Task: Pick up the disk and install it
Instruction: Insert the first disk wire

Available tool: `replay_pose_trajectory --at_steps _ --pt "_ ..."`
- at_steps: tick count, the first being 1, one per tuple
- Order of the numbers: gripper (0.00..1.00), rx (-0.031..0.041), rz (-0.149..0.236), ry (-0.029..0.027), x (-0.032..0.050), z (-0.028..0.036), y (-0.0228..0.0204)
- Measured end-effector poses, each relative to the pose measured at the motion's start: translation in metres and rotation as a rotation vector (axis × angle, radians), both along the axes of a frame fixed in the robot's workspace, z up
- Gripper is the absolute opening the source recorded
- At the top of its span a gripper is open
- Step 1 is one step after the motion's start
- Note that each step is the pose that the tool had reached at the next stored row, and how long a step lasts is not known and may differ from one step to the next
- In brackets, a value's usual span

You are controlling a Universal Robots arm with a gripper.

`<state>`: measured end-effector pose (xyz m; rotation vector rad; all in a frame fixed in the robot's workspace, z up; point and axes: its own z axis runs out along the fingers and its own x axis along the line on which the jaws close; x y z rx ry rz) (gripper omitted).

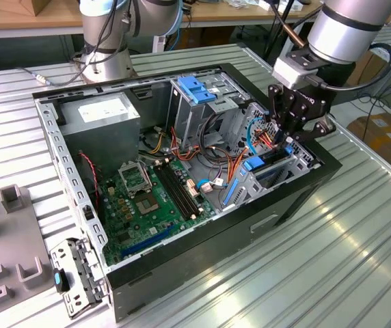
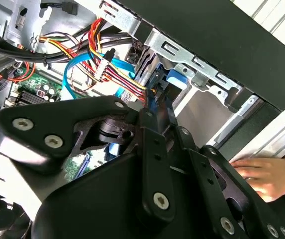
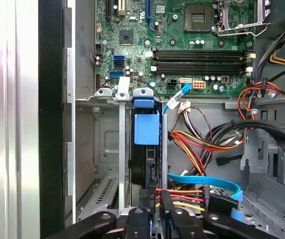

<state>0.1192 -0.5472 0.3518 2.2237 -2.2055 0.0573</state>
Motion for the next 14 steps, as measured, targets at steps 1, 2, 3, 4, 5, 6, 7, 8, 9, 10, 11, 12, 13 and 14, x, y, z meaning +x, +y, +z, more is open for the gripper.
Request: replay_pose_trajectory --at_steps 1,2,3,4,5,6,7,8,9,10,11,12,13,14 --pt "0.16 -0.0004 0.000 0.0000 0.0000 0.0003 0.0000" --pt "0.11 -0.0004 0.000 0.0000 0.0000 0.0004 0.0000" --pt "0.11 -0.0003 0.000 0.0000 0.0000 0.0005 0.0000" --pt "0.11 -0.0004 0.000 0.0000 0.0000 0.0005 0.0000" --pt "0.11 -0.0004 0.000 0.0000 0.0000 0.0007 0.0000" --pt "0.11 -0.0004 0.000 0.0000 0.0000 0.0008 0.0000" --pt "0.11 -0.0004 0.000 0.0000 0.0000 0.0009 0.0000" --pt "0.11 -0.0005 0.000 0.0000 0.0000 0.0010 0.0000" --pt "0.11 -0.0005 0.000 0.0000 0.0000 0.0011 0.0000" --pt "0.11 -0.0005 0.000 0.0000 0.0000 0.0012 0.0000" --pt "0.11 -0.0004 0.000 0.0000 0.0000 0.0013 0.0000" --pt "0.11 -0.0004 0.000 0.0000 0.0000 0.0013 0.0000" --pt "0.11 -0.0004 0.000 0.0000 0.0000 0.0015 0.0000" --pt "0.11 -0.0004 0.000 0.0000 0.0000 0.0017 0.0000"
